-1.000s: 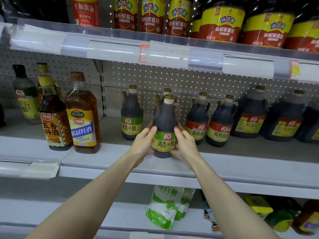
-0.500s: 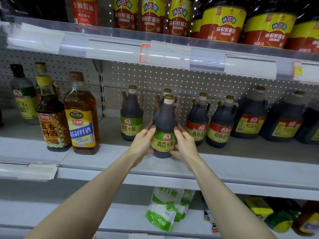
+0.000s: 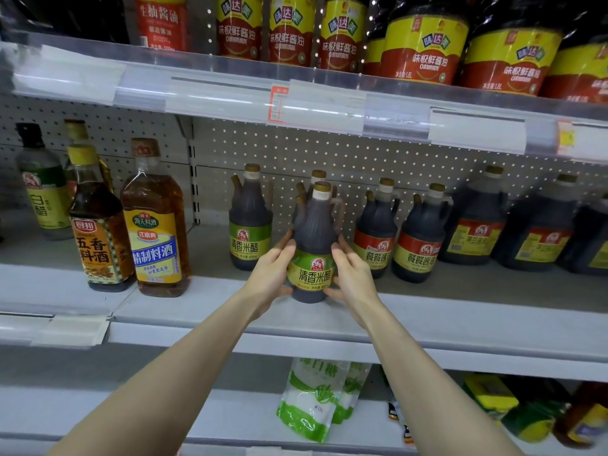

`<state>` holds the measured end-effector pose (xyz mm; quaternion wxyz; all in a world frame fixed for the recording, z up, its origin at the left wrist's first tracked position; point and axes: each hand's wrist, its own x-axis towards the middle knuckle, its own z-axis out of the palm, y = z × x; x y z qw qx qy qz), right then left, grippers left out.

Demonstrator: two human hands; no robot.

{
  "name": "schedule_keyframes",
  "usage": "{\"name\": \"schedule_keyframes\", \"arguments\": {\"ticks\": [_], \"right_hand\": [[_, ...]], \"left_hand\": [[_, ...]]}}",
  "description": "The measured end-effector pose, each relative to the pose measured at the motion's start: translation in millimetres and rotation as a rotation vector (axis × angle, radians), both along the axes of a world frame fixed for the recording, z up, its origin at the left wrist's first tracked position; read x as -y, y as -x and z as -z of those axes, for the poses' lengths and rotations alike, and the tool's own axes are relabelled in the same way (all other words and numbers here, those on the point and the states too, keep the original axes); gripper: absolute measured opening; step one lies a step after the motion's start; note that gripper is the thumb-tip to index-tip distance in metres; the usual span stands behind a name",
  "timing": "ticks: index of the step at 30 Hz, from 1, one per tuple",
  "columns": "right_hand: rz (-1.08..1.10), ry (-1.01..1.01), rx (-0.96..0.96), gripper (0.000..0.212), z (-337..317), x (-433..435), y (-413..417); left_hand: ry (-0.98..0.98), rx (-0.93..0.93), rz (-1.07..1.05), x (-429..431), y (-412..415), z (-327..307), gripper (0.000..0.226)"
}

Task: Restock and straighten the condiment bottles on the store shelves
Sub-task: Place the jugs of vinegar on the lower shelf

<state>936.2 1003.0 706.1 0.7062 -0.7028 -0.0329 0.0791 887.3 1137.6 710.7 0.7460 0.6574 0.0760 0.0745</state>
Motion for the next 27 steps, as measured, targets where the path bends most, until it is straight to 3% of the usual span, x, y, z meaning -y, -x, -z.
{"name": "schedule_keyframes", "arguments": {"ticks": [27], "right_hand": [[-0.004,-0.011,-0.004,0.045,-0.4,3.9,-0.3]], "left_hand": [[-0.044,0.006,-0.022,5.1,2.9,-6.4,0.046]]}}
